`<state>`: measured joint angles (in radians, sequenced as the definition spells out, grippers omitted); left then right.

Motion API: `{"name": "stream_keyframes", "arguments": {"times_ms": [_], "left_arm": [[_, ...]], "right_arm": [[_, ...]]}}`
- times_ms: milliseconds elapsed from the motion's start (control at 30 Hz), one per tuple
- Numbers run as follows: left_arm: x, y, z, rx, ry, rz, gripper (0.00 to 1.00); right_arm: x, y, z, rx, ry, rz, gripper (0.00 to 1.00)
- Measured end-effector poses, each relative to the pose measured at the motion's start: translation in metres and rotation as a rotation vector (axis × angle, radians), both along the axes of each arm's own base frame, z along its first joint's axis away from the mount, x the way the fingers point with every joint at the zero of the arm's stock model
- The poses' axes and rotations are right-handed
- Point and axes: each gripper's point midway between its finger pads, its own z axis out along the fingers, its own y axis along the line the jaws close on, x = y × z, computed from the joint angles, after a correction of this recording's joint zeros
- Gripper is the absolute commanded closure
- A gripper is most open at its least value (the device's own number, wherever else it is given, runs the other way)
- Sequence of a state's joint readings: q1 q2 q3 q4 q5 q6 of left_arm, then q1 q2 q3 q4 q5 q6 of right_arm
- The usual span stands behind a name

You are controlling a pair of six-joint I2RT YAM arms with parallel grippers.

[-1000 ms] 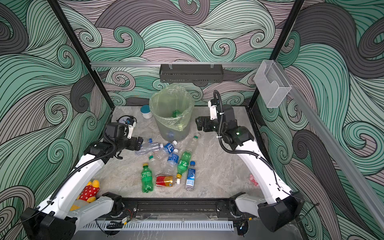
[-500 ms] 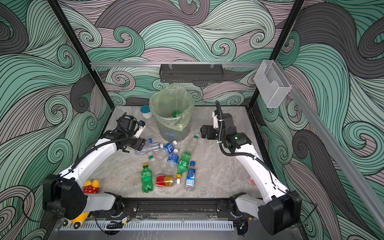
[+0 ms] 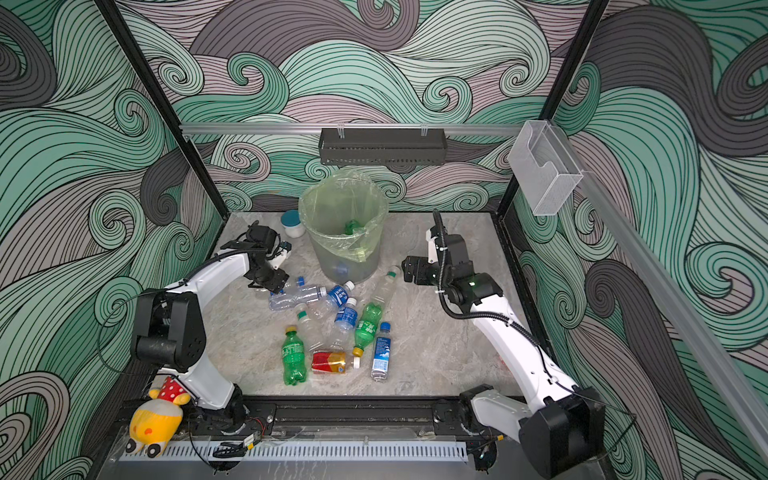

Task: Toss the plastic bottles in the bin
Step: 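Grasp the blue-capped bottle by the clock with left gripper while right withdraws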

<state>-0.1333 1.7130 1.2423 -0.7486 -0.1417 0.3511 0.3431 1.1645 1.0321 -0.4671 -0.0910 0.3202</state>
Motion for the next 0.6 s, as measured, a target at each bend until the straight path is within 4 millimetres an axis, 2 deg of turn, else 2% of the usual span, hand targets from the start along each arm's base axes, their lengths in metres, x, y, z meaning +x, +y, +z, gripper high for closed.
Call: {"name": "stream_keyframes", "arguments": {"times_ms": [167,433,600], "left_arm": [[0.002,0.002,-0.014,0.014,0.041,-0.010,0.25],[0.014,0.004,-0.025,0.011,0.065,0.002,0.26],[0.015,0.003,-0.036,-0.004,0.097,0.022,0.33]], "right_arm": [[-0.001,-0.003,-0.004,-0.001,0.003,-0.009,0.07],[-0.002,-0.009,-0.004,0.002,-0.002,-0.027,0.07],[-0.002,-0.011,-0.003,0.004,-0.008,-0.033,0.07]]}}
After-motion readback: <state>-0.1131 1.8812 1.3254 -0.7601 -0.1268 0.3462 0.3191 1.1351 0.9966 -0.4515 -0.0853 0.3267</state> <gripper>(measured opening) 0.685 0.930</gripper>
